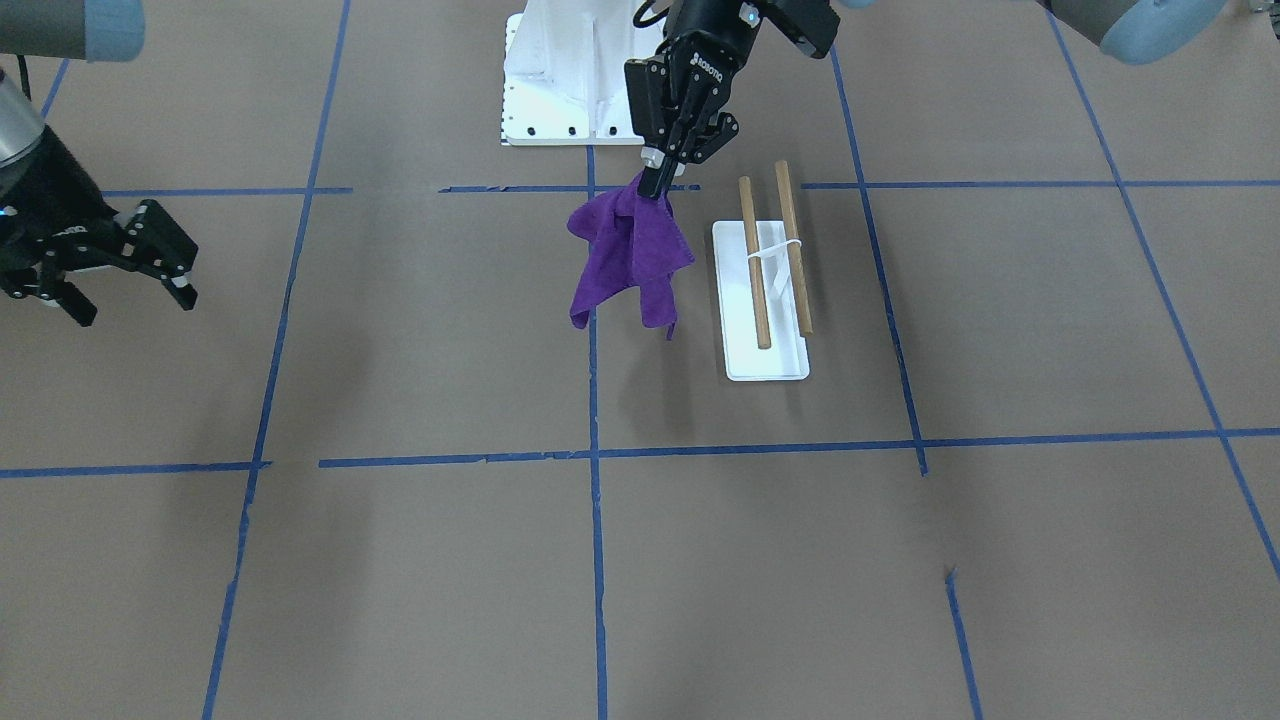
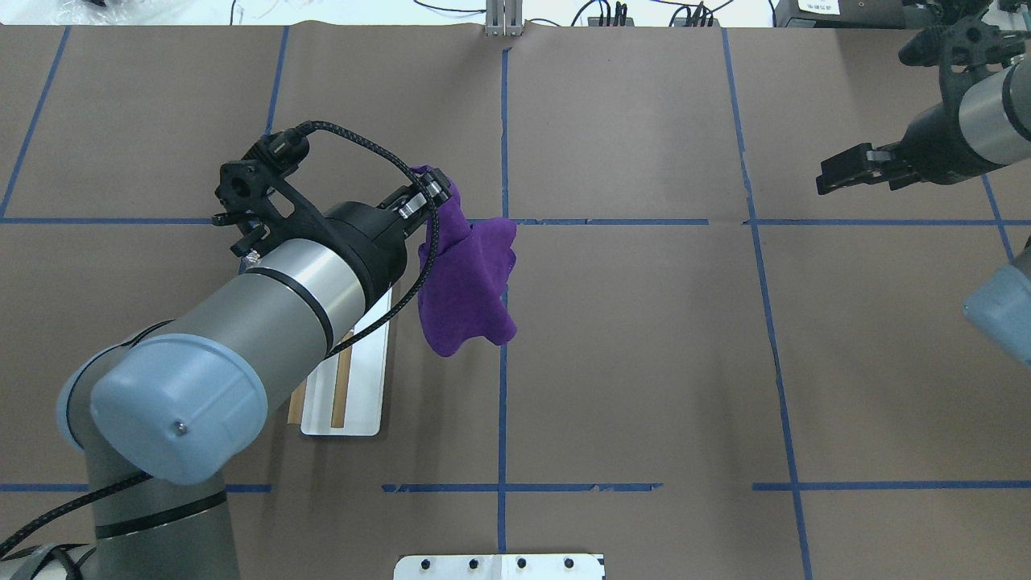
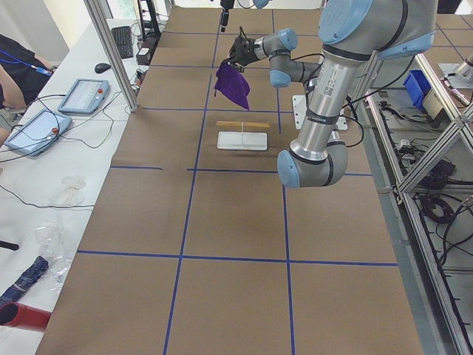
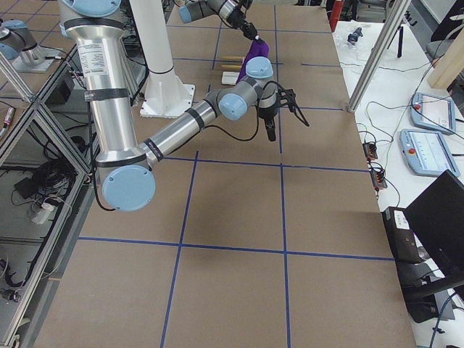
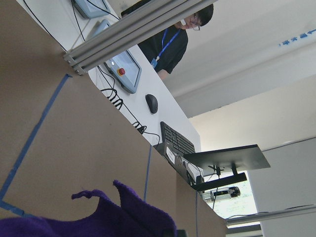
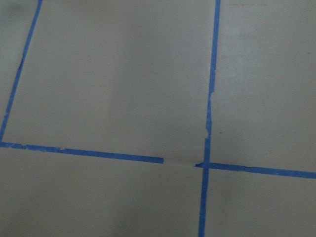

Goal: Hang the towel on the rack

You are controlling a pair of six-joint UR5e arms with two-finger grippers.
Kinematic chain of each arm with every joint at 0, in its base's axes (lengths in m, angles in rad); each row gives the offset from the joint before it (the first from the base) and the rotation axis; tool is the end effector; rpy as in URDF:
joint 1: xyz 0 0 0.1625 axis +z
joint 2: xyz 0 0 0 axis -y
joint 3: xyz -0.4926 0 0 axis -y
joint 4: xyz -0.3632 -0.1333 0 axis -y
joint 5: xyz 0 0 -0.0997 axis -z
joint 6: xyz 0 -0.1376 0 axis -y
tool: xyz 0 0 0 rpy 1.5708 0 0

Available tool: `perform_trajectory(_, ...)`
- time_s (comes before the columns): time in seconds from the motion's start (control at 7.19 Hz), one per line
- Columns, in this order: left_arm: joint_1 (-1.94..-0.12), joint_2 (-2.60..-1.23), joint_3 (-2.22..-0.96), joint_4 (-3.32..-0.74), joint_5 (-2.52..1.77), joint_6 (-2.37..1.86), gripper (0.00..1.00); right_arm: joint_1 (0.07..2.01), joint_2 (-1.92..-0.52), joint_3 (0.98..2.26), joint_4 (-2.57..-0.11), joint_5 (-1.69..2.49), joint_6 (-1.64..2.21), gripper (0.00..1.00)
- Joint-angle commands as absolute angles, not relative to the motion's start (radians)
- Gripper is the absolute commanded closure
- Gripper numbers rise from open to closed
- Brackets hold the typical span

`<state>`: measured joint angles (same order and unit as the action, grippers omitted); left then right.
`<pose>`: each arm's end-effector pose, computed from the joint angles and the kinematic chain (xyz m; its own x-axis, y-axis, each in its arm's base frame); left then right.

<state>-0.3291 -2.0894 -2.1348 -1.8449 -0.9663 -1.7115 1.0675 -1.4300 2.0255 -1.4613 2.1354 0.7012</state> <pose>0.4487 -0.3767 0.1962 0.0881 -0.1520 -0.9844 0.8119 0.5836 -0.0175 -0.1990 -0.4852 0.4704 0.6746 -0.1130 0.7294 -0.0889 0.9686 0.2322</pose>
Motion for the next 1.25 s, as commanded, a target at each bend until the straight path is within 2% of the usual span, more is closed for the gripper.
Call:
perform_trajectory(0.0,-0.255,-2.091,-2.195,-1.527,-0.852,-1.71,1.0,1.162,-1.462,1.994,-1.561,2.221,0.527,0.0)
perform_trajectory(0.28,-0.2,-2.088,-2.201,-1.389,-0.802,-1.71,1.0,1.178,-1.483,1.985,-1.566,2.223,0.471,0.0)
perform_trajectory(0.56,-0.196,-2.053,-2.238,-1.365,-0.802,-1.712,1.0,1.183,-1.485,1.985,-1.566,2.23,0.471,0.0)
perform_trajectory(0.7,-0.207,-1.96,-2.314,-1.364,-0.802,-1.712,1.0,1.187,-1.485,1.979,-1.565,2.232,0.471,0.0)
perform_trajectory(0.83,-0.242,-1.857,-2.336,-1.365,-0.801,-1.712,1.0,1.193,-1.483,1.979,-1.565,2.232,0.471,0.0)
perform_trajectory(1.11,-0.271,-1.781,-2.333,-1.365,-0.801,-1.712,1.0,1.195,-1.483,1.979,-1.565,2.232,0.472,0.0)
